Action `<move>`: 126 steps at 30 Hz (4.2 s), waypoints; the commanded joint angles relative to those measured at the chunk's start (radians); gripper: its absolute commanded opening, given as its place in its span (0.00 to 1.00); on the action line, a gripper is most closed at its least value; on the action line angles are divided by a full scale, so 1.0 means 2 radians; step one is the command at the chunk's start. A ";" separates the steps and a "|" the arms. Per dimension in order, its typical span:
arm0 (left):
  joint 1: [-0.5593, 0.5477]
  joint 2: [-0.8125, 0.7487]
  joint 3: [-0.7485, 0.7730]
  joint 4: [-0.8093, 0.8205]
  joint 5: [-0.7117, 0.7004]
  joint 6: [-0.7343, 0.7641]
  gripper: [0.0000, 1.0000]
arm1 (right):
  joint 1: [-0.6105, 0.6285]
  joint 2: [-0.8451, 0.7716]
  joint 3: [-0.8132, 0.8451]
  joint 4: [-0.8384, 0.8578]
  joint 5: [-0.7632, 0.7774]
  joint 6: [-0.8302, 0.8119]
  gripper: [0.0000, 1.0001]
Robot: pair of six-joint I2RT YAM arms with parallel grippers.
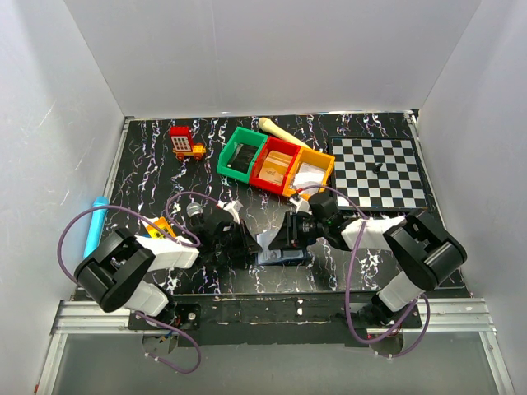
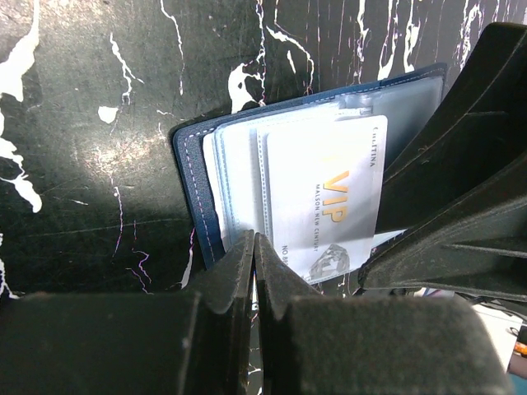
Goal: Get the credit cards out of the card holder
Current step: Remove the credit card from the card holder, then place the credit card in the storage box.
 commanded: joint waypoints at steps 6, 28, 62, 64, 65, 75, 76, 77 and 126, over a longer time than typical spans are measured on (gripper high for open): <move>0.003 0.019 -0.002 -0.020 -0.003 0.005 0.00 | -0.010 -0.030 -0.005 -0.001 -0.008 -0.015 0.42; 0.006 0.035 0.004 -0.020 0.004 0.006 0.00 | -0.026 -0.056 -0.006 -0.040 -0.005 -0.038 0.41; 0.010 0.043 0.000 -0.010 0.010 0.004 0.00 | -0.051 -0.065 -0.020 -0.042 -0.005 -0.034 0.25; 0.010 0.042 0.000 -0.010 0.011 0.004 0.00 | -0.053 -0.066 -0.020 -0.044 -0.006 -0.035 0.23; 0.010 0.042 0.000 -0.010 0.011 0.004 0.00 | -0.053 -0.067 -0.020 -0.044 -0.006 -0.036 0.22; 0.010 0.044 0.000 -0.009 0.012 0.004 0.00 | -0.063 -0.070 -0.019 -0.057 -0.009 -0.042 0.01; 0.010 0.043 0.000 -0.010 0.012 0.003 0.00 | -0.065 -0.072 -0.019 -0.057 -0.012 -0.044 0.01; 0.011 0.043 0.000 -0.010 0.012 0.003 0.00 | -0.068 -0.075 -0.020 -0.056 -0.014 -0.046 0.01; 0.018 -0.266 -0.014 0.140 0.193 0.100 0.96 | -0.011 -0.273 0.204 -0.489 -0.100 -0.307 0.01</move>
